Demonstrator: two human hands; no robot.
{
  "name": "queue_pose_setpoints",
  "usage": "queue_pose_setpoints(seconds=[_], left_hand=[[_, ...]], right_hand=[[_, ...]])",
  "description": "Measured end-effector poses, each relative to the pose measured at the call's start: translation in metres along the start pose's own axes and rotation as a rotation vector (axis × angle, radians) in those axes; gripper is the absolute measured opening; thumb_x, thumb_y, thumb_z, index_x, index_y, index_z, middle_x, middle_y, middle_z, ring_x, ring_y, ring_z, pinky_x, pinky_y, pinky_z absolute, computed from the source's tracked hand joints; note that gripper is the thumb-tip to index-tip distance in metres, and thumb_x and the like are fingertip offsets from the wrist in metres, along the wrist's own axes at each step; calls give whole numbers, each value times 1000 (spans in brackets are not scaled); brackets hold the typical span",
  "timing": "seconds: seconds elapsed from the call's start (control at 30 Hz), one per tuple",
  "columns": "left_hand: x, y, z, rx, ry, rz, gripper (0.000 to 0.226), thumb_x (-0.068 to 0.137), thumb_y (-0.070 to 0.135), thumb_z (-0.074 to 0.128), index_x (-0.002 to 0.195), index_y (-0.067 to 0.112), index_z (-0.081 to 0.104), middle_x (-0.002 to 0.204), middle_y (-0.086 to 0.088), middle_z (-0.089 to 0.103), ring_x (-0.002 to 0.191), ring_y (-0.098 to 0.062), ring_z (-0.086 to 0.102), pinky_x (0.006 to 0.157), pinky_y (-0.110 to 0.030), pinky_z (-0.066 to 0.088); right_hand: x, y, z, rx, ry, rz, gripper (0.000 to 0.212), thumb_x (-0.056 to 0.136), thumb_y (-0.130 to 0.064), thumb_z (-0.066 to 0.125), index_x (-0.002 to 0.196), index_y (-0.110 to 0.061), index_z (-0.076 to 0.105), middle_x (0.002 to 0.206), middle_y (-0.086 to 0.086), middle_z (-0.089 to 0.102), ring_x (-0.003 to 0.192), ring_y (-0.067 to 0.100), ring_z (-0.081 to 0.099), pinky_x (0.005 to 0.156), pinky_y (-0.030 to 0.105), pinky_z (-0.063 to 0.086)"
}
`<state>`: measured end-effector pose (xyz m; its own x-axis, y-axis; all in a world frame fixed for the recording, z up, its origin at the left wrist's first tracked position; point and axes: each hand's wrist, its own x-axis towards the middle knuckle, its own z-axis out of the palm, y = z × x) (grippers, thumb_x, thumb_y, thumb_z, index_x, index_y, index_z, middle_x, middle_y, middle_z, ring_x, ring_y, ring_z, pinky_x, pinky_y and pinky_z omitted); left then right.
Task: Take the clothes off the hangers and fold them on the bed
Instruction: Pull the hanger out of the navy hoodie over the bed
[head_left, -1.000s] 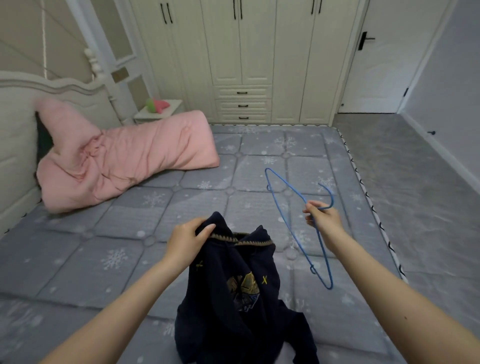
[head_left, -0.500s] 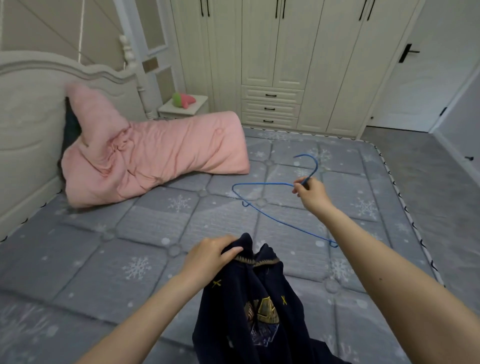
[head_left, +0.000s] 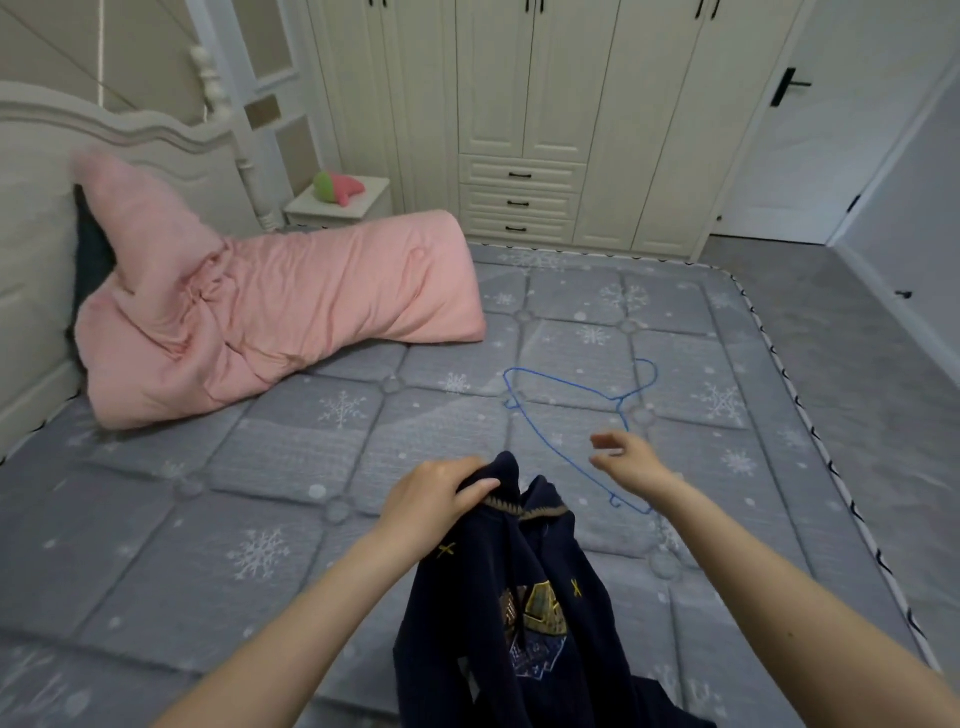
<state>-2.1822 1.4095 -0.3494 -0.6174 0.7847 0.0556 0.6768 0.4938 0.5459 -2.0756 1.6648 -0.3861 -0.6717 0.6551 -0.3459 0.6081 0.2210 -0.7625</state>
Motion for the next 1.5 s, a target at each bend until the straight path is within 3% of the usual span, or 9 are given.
queue_pose_setpoints(seconds=[0.13, 0.4, 0.53, 0.67, 0.77, 0.97, 1.1, 1.33, 1.5], left_hand=[[-5, 15, -6, 45, -13, 47, 48, 84, 62, 40, 109, 27, 64, 99, 5, 69, 95, -17, 61, 73, -31, 43], [-35, 54, -18, 25, 8, 193, 65, 81, 68, 32, 108, 19, 66, 97, 2, 69, 91, -14, 59, 80, -35, 47], [-54, 75, -27, -17, 48, 227, 54, 84, 55, 38, 109, 17, 66, 100, 5, 68, 92, -4, 52, 80, -25, 42], [-76, 98, -29, -59, 149, 236, 43, 85, 43, 45, 104, 12, 67, 96, 4, 66, 91, -4, 53, 80, -15, 38], [-87, 107, -38, -71, 215, 184, 27, 86, 27, 56, 103, 10, 67, 94, 10, 59, 88, 0, 52, 78, -5, 35], [-101, 128, -52, -127, 456, 9, 23, 80, 0, 69, 102, 7, 70, 95, 2, 64, 93, -17, 60, 82, -17, 41], [-112, 169, -67, -273, 552, 41, 35, 76, -4, 70, 94, 25, 68, 92, 4, 67, 89, -9, 62, 80, -16, 46], [-140, 242, -83, -423, 643, 230, 38, 73, -12, 70, 89, 23, 69, 89, 8, 68, 83, 2, 64, 80, -20, 52], [-164, 262, -102, -420, 724, 299, 31, 73, -14, 68, 93, 10, 71, 90, -5, 70, 82, 5, 63, 79, -16, 50]], right_hand=[[-26, 15, 4, -116, -109, -133, 44, 85, 8, 56, 126, -5, 52, 129, 11, 56, 112, 30, 56, 92, 36, 48], [-74, 28, -7, -422, -289, -363, 57, 83, -6, 61, 136, -14, 42, 138, 5, 43, 128, 19, 42, 100, 24, 35], [-88, 36, -15, -476, -260, -358, 81, 76, -19, 70, 145, -21, 26, 142, 2, 33, 129, 22, 40, 103, 37, 40], [-104, 43, -27, -562, -260, -371, 35, 87, -22, 61, 121, -20, 53, 112, 4, 48, 106, 22, 52, 90, 35, 45], [-117, 41, -46, -569, -78, -444, 17, 92, -21, 52, 107, -17, 59, 99, 3, 52, 101, 27, 56, 81, 35, 44], [-153, 20, -97, -453, 573, -709, 17, 83, -7, 58, 99, -7, 62, 91, 13, 59, 84, 36, 57, 66, 42, 45], [-177, 2, -135, -246, 731, -763, 27, 78, -6, 61, 104, -5, 64, 95, 14, 60, 88, 36, 56, 71, 44, 45], [-226, -8, -185, 136, 740, -630, 24, 91, -11, 50, 111, -3, 57, 124, 16, 44, 106, 32, 52, 85, 34, 41], [-271, -12, -205, 117, 472, -253, 63, 94, -55, 29, 137, -11, 39, 137, 15, 45, 120, 34, 47, 94, 42, 38]])
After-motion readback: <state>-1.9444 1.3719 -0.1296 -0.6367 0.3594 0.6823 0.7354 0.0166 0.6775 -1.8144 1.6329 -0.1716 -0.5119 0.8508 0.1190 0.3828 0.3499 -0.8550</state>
